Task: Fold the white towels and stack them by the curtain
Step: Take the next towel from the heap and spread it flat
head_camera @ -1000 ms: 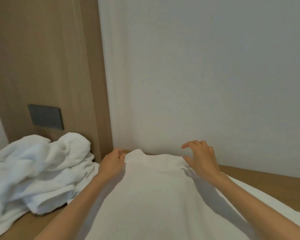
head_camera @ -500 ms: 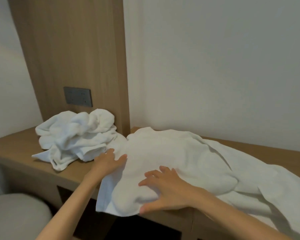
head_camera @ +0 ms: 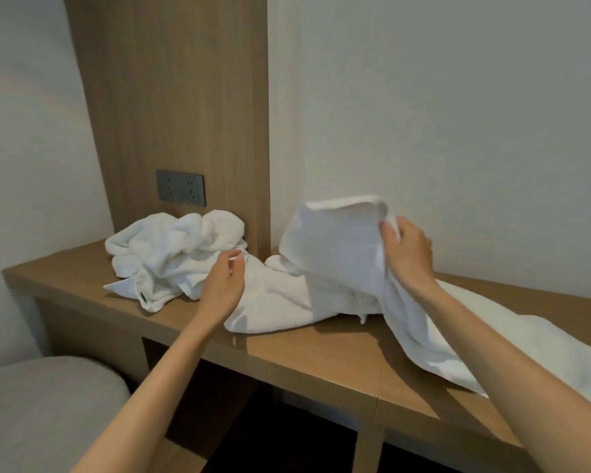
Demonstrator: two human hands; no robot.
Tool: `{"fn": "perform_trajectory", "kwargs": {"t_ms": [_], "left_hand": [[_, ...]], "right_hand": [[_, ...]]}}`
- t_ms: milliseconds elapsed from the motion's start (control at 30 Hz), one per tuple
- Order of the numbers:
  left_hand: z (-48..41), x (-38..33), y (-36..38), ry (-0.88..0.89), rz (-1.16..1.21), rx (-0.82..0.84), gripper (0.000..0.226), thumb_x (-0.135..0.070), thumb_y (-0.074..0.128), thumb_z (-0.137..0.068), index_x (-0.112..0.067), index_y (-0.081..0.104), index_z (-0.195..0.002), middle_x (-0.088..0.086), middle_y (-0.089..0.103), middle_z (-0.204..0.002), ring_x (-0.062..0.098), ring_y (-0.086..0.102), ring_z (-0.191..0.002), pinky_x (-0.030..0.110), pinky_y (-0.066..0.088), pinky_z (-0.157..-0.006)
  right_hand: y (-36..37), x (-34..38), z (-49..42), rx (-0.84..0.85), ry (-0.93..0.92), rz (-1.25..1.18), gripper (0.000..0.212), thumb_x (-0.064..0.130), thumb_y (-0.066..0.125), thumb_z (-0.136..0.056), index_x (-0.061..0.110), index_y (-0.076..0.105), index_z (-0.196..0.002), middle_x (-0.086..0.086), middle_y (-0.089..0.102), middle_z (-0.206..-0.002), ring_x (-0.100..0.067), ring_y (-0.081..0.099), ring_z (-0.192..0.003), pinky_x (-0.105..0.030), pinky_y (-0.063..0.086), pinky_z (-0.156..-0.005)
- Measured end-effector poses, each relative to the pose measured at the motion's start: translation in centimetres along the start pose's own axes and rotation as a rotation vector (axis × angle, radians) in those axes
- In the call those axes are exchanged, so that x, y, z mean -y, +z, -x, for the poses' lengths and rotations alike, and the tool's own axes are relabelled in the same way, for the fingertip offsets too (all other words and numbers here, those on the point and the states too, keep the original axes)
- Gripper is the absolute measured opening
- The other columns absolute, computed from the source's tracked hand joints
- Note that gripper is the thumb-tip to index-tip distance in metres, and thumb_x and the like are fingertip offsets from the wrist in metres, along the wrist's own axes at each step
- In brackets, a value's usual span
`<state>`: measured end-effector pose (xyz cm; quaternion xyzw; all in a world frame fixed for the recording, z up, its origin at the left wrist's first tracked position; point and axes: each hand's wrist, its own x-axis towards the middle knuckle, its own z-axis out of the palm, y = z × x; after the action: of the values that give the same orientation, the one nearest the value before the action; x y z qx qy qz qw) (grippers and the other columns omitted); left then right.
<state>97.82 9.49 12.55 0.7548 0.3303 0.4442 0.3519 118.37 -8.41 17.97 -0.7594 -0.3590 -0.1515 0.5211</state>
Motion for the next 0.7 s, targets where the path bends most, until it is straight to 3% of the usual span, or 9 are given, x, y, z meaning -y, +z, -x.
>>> {"fn": "perform_trajectory", "kwargs": {"t_ms": [100,233,367,433,500,567,633,700], "left_hand": [[0.0,-0.6,2.0,0.064,-0.072,0.12,0.036,-0.025,0.044,-0.099,-0.013,0.046,-0.133,0.008,0.052,-0.132,0.016,0.05,-0.108,0.028,0.038,-0.09],[0.6,-1.1,7.0,0.232,-0.401,0.365,0.056,-0.044,0.055,-0.091,-0.034,0.036,-0.142,0.003,0.035,-0.148,0.025,0.038,-0.131,0.042,0.033,-0.105],[1.2,-1.5,13.2,0.347,-0.704,0.543,0.076,-0.068,0.052,-0.081,-0.054,0.013,-0.144,-0.004,-0.004,-0.16,0.035,-0.006,-0.145,0.065,-0.003,-0.109],[0.9,-1.3,15.3,0.371,-0.781,0.543,0.08,-0.07,0.053,-0.079,-0.056,0.008,-0.144,-0.003,-0.011,-0.16,0.039,-0.013,-0.144,0.067,-0.009,-0.106],[0.0,-1.0,16.1,0.362,-0.816,0.486,0.075,-0.056,0.057,-0.084,-0.056,0.012,-0.143,0.005,0.001,-0.158,0.039,0.006,-0.142,0.064,0.004,-0.109],[-0.9,-0.2,16.0,0.373,-0.839,0.399,0.07,-0.029,0.054,-0.089,-0.051,0.017,-0.144,0.012,0.025,-0.147,0.033,0.032,-0.128,0.05,0.025,-0.103],[-1.6,0.6,15.0,0.407,-0.841,0.357,0.068,-0.016,0.048,-0.09,-0.047,0.021,-0.145,0.01,0.037,-0.137,0.029,0.043,-0.119,0.042,0.033,-0.094],[-2.1,1.0,13.6,0.442,-0.839,0.345,0.07,-0.014,0.05,-0.088,-0.044,0.023,-0.146,0.009,0.04,-0.135,0.028,0.045,-0.119,0.04,0.036,-0.091]], "right_hand": [[-2.8,-2.3,-3.3,-0.252,0.303,-0.047,0.03,0.025,0.04,-0.101,0.001,0.054,-0.109,-0.022,0.06,-0.112,-0.037,0.055,-0.103,-0.04,0.04,-0.083],[-4.3,-5.2,-3.2,-0.412,0.503,-0.115,0.029,0.021,0.037,-0.102,0.001,0.045,-0.122,-0.023,0.055,-0.124,-0.039,0.052,-0.113,-0.042,0.04,-0.091],[-4.5,-7.5,-2.4,-0.476,0.546,-0.135,0.026,0.015,0.033,-0.102,-0.001,0.039,-0.122,-0.024,0.051,-0.128,-0.04,0.05,-0.115,-0.044,0.039,-0.092],[-4.4,-8.3,-2.2,-0.461,0.55,-0.116,0.026,0.011,0.032,-0.102,0.0,0.037,-0.124,-0.023,0.05,-0.13,-0.04,0.05,-0.116,-0.044,0.039,-0.093],[-4.2,-8.8,-2.1,-0.408,0.545,-0.103,0.031,0.006,0.034,-0.1,0.004,0.034,-0.131,-0.02,0.046,-0.135,-0.04,0.048,-0.118,-0.045,0.038,-0.095],[-3.8,-8.9,-2.1,-0.313,0.515,-0.064,0.05,0.001,0.038,-0.096,0.011,0.025,-0.143,-0.016,0.034,-0.144,-0.04,0.044,-0.123,-0.046,0.037,-0.099],[-3.1,-8.9,-1.7,-0.198,0.451,0.038,0.067,-0.001,0.04,-0.093,0.018,0.011,-0.151,-0.011,0.017,-0.154,-0.038,0.033,-0.132,-0.047,0.033,-0.103],[-2.3,-8.8,-1.2,-0.12,0.352,0.18,0.066,0.002,0.04,-0.095,0.021,0.014,-0.152,-0.007,0.004,-0.158,-0.033,0.016,-0.141,-0.045,0.023,-0.111]]}}
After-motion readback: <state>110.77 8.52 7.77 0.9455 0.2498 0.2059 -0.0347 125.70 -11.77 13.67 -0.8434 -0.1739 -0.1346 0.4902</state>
